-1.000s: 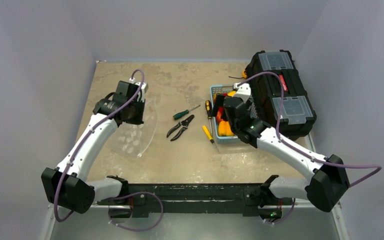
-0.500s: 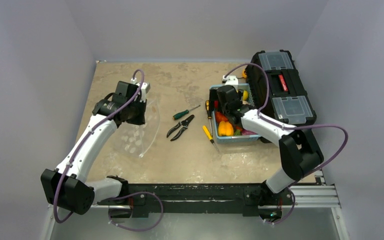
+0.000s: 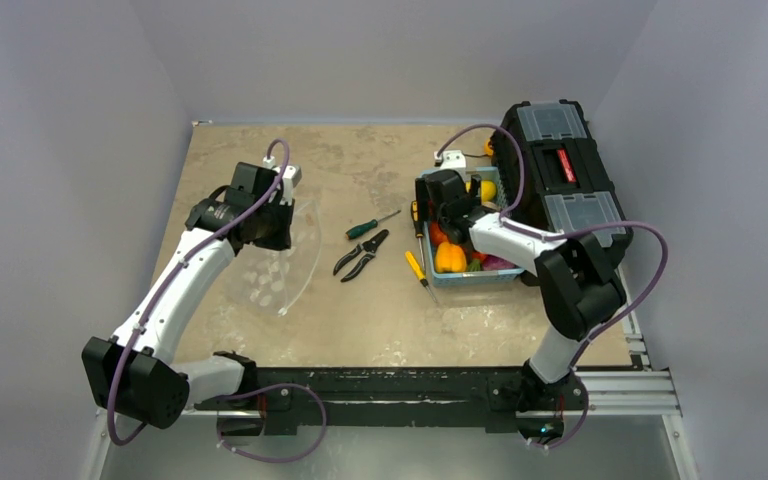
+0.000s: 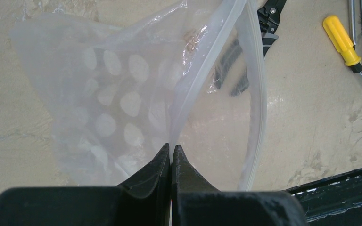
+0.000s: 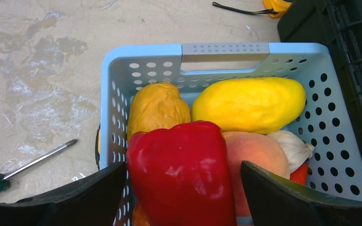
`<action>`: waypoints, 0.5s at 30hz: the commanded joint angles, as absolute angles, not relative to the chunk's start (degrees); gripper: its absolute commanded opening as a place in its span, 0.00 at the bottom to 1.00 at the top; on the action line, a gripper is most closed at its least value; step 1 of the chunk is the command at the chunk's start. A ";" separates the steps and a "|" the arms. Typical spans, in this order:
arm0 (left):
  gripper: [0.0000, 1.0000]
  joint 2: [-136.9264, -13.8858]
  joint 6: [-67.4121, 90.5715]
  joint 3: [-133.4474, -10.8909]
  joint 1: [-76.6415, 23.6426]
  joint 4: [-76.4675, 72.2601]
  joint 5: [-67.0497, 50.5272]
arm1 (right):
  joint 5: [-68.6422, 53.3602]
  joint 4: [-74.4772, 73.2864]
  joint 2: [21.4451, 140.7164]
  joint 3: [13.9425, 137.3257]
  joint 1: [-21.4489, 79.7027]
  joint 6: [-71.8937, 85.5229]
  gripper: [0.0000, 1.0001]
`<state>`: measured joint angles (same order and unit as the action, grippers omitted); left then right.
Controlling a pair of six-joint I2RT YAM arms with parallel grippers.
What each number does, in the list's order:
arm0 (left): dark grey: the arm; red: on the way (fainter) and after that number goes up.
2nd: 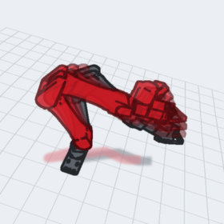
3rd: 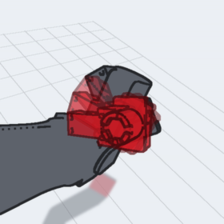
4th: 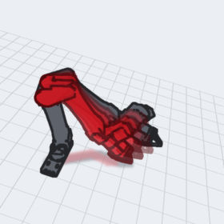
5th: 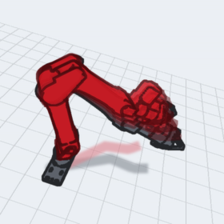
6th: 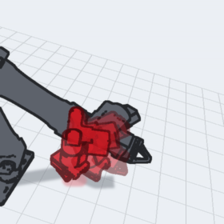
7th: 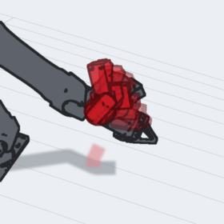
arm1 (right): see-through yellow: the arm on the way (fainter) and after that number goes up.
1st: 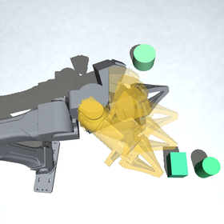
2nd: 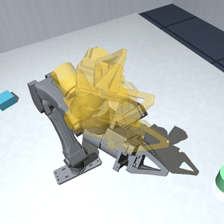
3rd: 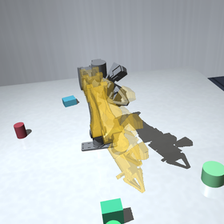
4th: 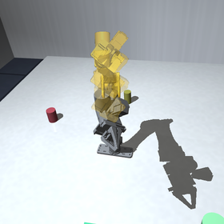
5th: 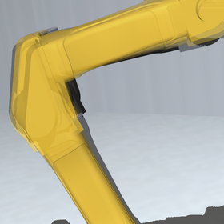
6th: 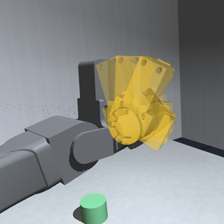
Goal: Place the food in the zip-top bag and seal the zipper
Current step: Pick up the fake vegetable from the bin.
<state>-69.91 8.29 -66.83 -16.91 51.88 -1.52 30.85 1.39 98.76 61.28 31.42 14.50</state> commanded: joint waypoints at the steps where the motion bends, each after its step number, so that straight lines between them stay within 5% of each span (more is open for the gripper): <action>1: 0.00 -70.46 7.73 -67.24 -17.05 50.45 -1.49 | 32.15 2.93 98.54 62.69 30.54 15.69 0.89; 7: 0.00 -70.53 7.90 -67.32 -17.05 50.45 -1.22 | 29.06 8.76 92.58 56.92 30.38 15.38 0.65; 12: 0.00 -70.96 8.09 -67.39 -17.05 50.46 -1.39 | 28.00 11.25 87.15 53.31 30.42 15.56 0.28; 15: 0.00 -71.14 8.17 -67.41 -17.09 50.53 -1.68 | 27.12 13.02 83.68 51.06 30.46 15.47 0.18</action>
<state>-70.76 8.32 -66.83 -16.91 51.90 -1.48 28.38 7.49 88.42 52.99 30.68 15.44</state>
